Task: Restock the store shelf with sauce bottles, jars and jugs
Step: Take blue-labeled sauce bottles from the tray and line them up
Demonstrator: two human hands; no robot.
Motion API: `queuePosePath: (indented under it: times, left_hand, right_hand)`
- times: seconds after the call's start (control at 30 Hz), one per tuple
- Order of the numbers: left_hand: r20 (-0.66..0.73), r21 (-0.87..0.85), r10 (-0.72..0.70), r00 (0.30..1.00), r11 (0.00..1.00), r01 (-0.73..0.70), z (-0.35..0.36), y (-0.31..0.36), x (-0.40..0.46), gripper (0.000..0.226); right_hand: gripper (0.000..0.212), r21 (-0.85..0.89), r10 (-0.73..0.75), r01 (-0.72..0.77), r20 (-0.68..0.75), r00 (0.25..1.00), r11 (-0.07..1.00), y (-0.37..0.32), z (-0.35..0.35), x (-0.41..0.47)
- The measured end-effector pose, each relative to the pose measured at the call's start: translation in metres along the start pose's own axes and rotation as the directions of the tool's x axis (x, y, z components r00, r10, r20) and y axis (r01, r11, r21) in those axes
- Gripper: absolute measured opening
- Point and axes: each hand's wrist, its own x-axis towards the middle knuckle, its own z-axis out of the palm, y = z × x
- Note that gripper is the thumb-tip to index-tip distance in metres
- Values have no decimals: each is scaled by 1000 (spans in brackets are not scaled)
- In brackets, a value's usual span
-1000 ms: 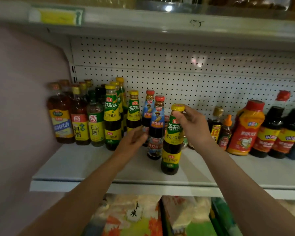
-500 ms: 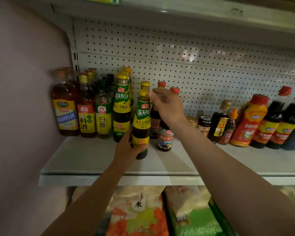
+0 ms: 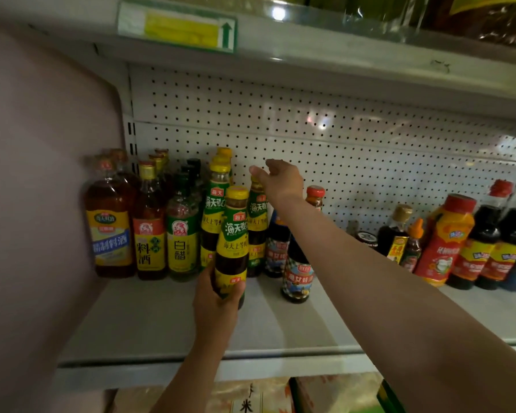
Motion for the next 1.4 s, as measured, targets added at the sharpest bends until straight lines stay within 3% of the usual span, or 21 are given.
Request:
queuePosePath:
  times: [0.1, 0.2, 0.53, 0.9, 1.17, 1.27, 1.4]
  left_hand:
    - [-78, -28, -7, 997, 1000, 5, -1, 1, 2, 58]
    - [-105, -28, -22, 994, 999, 19, 0, -3, 3, 58]
    - [-101, -77, -50, 994, 996, 42, 0, -1, 2, 51]
    - [-103, -37, -18, 994, 999, 15, 0, -3, 2, 57]
    - [-90, -16, -12, 996, 1000, 11, -1, -3, 1, 57]
    - [-55, 64, 25, 998, 998, -22, -1, -5, 3, 56]
    - [45, 189, 71, 996, 979, -78, 3, -13, 3, 55]
  right_hand:
    - [65, -36, 74, -73, 13, 997, 997, 2, 7, 9]
    - [61, -75, 140, -136, 47, 989, 988, 6, 13, 12]
    - [42, -120, 47, -46, 8, 999, 992, 8, 13, 9]
    - [54, -161, 28, -33, -33, 999, 986, 9, 19, 6]
    - [63, -208, 11, 1, 57, 998, 978, 4, 12, 3]
    - [59, -115, -83, 81, -13, 996, 990, -4, -8, -12]
    - [38, 74, -212, 234, -224, 951, 969, 1, -56, -49]
